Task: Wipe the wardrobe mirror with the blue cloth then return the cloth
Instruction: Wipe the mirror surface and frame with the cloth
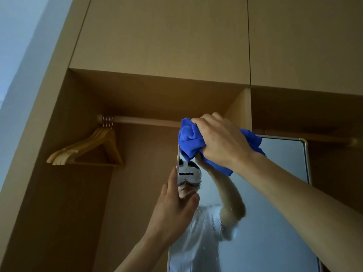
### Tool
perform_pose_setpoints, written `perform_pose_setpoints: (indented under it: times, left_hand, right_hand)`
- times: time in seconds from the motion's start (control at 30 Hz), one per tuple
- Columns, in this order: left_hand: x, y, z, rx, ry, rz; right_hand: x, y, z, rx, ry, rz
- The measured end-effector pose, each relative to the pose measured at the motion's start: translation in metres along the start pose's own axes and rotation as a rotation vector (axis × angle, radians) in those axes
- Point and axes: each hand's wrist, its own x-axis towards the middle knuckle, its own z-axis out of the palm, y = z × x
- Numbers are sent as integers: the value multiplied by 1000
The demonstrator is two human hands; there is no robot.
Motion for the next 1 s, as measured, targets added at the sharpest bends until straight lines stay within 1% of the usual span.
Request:
perform_pose_setpoints:
  times: [0.23,0.37,0.47,0.57,0.67,0.83,1.0]
  left_hand:
    - [-2,-4,-2,14,18,24]
    - [-7,-2,-4,-11,51,25]
    - [-11,-2,-3,-51,43,-4]
    - [-13,0,-3,-90,26,-14]
    - [-14,0,-3,-74,17,-17]
    - [-13,-5,-1,24,-11,-53]
    - [-16,-2,0,44,7,-64]
  right_hand:
    - [-18,-13,8,-41,-97,11]
    - [-37,-28,10,34,-146,1]
    - [-56,-37,17,81,-160,-4]
    - [-72,-45,22,104,-153,-21]
    - [-76,-45,25,68,-129,-46]
    - [-52,-25,13,-8,-100,43]
    - [-21,3,-2,-42,-36,99]
